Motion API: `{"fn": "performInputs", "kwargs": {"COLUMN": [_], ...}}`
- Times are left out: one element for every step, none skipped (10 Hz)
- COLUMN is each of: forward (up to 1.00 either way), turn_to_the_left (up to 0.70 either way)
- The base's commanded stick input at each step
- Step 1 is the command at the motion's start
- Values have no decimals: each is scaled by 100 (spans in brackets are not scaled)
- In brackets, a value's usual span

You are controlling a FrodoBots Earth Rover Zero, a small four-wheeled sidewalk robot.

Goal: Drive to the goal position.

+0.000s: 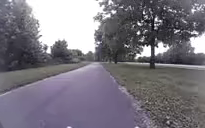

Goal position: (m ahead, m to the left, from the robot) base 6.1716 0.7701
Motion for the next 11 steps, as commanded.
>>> {"fn": "performInputs", "kwargs": {"forward": [68,68,68,68,68,68,68,68,68,68,68], "turn_to_the_left": [0,0,0,0,0,0,0,0,0,0,0]}}
